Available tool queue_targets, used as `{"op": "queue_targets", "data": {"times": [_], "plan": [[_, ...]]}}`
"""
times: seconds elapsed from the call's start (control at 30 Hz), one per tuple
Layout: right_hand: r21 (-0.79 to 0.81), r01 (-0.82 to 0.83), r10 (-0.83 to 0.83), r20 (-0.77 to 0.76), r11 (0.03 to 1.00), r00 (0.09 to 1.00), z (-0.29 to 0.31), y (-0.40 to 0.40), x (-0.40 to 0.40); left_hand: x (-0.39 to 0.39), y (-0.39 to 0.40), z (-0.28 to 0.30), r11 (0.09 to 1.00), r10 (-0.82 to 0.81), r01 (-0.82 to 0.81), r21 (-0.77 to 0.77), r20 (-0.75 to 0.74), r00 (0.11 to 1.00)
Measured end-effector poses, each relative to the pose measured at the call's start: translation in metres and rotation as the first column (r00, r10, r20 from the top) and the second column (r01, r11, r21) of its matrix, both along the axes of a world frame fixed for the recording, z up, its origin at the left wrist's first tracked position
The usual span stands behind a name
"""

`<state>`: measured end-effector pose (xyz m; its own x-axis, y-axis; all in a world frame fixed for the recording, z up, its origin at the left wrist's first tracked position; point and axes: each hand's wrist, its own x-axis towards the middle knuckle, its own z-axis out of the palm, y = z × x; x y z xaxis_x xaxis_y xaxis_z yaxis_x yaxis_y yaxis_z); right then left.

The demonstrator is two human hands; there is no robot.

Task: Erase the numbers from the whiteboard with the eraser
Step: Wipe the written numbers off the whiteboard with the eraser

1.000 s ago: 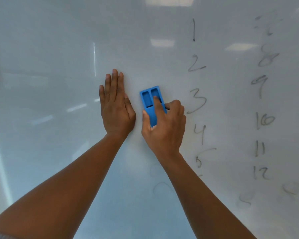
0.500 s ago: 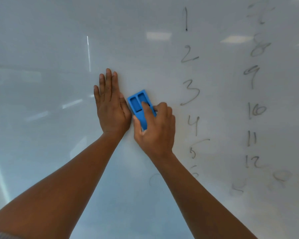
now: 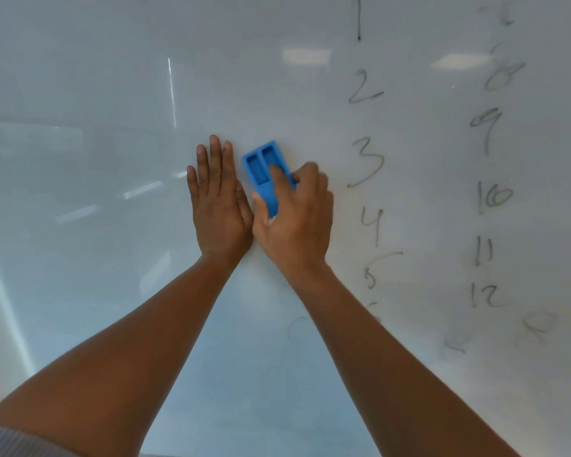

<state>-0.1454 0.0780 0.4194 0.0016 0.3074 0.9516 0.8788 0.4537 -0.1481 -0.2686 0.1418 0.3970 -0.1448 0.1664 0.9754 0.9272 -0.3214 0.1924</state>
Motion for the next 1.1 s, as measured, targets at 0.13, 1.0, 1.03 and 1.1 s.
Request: {"op": "queue_targets", "data": {"times": [0.13, 1.0, 1.03, 1.1], "plan": [[-0.016, -0.022, 0.022, 0.01, 1.0, 1.0, -0.054, -0.003, 0.025, -0.002, -0.006, -0.008, 1.0, -0.009, 0.009, -0.006, -0.028, 1.0], [0.034, 0.051, -0.044, -0.189, 0.998, 0.981, -0.035, 0.002, 0.045, 0.004, -0.015, -0.048, 0.993, -0.043, 0.039, -0.11, -0.037, 0.998], [0.029, 0.041, -0.035, -0.182, 0.999, 0.983, -0.032, 0.002, 0.039, 0.005, -0.014, -0.049, 0.994, -0.038, 0.034, -0.103, -0.032, 0.999], [0.018, 0.024, -0.021, -0.116, 1.0, 0.993, -0.037, 0.001, 0.028, 0.007, -0.011, -0.05, 0.996, -0.035, 0.033, -0.087, -0.022, 0.999]]}}
